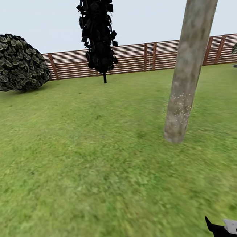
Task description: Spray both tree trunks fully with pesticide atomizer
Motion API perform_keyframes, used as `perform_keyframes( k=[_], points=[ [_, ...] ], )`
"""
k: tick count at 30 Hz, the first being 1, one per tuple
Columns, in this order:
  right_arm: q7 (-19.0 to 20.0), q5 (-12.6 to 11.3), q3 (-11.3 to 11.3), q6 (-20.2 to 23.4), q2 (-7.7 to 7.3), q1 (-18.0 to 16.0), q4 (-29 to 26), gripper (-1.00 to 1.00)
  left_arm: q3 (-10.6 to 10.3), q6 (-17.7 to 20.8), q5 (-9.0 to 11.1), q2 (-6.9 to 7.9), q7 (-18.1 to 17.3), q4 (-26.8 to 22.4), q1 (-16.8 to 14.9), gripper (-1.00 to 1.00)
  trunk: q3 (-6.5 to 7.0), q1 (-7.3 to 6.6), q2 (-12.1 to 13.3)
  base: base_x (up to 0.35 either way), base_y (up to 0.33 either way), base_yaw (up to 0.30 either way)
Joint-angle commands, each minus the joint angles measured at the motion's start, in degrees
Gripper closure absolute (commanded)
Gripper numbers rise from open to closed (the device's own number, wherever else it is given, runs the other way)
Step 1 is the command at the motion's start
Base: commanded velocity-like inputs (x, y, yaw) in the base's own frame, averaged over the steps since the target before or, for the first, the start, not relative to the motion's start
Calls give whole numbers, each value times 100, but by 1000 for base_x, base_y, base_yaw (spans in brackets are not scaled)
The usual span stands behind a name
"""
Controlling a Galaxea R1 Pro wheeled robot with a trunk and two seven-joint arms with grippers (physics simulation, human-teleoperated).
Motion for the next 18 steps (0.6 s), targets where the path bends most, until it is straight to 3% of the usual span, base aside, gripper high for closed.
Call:
perform_keyframes(
  k=[1,18],
  points=[
    [0,0,0,-1,0,0,1,-100,-1,0,-2,0,0,0,0,100,0,0,0,0,0,279],
    [0,0,0,-2,0,0,1,-100,7,1,0,4,2,0,0,100,0,0,0,-10,0,279]
  ],
)
